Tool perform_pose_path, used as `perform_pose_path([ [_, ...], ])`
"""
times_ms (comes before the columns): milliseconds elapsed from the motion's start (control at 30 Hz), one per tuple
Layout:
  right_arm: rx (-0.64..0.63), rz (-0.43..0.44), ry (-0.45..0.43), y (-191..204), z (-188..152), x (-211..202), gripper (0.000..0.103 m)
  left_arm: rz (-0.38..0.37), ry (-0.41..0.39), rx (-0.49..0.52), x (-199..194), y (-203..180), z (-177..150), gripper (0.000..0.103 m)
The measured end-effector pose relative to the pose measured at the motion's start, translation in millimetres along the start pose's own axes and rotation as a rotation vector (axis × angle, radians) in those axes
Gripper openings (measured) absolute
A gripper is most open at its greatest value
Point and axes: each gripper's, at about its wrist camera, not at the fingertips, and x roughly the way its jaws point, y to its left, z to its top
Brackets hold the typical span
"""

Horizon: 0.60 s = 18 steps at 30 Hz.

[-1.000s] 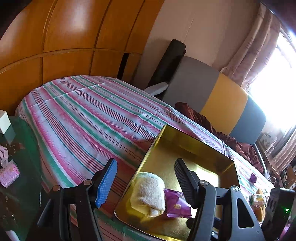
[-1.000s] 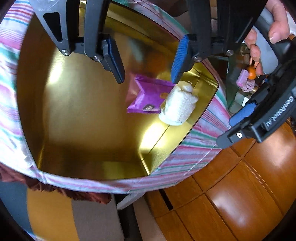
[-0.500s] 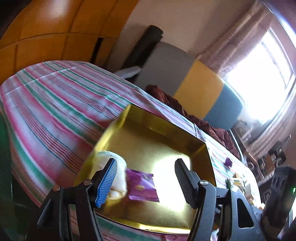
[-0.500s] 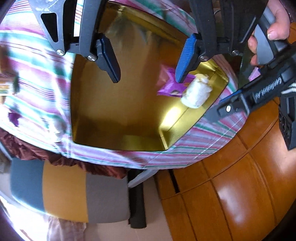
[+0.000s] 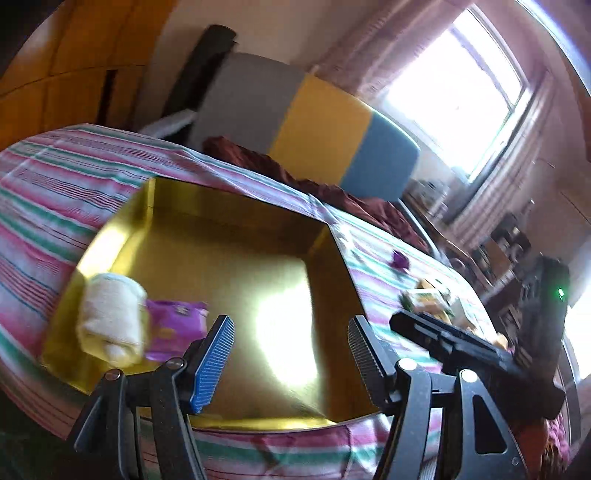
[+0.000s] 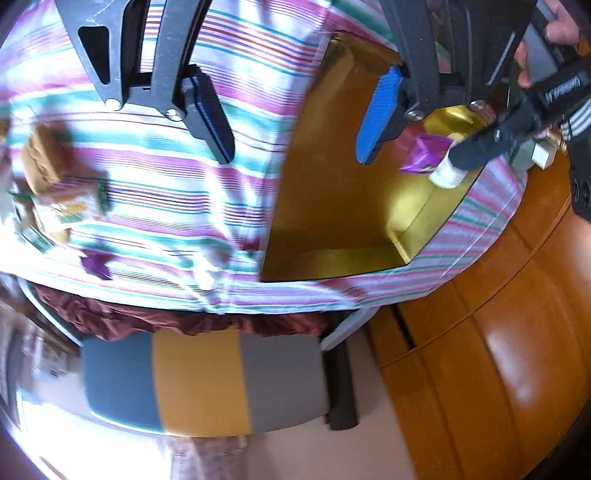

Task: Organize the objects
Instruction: 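Grasp the large yellow sponge with the right tool while the left tool returns to the table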

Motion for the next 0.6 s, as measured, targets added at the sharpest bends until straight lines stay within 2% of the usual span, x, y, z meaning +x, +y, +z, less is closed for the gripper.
perform_pose_path([
  [100,0.020,-0.048,-0.019,-20,-4,-9,0.074,-0.035,0.013,0.036,1,-12,-5,0.065],
  [200,0.031,-0.136,-0.039,-48,-13,-18,0.080,-0.061,0.013,0.092,1,-29,-10,0.065],
  [333,0.044,-0.237,-0.021,-91,-28,-19,0.081,-0.096,0.039,0.128,3,-44,-18,0.066],
  [500,0.078,-0.411,-0.021,-163,-34,-21,0.082,-0.117,0.070,0.177,6,-61,-27,0.066],
  [567,0.089,-0.444,-0.029,-189,-30,-22,0.084,-0.131,0.083,0.191,8,-69,-29,0.066],
  [600,0.090,-0.452,-0.032,-198,-28,-22,0.088,-0.137,0.090,0.194,9,-72,-31,0.066],
])
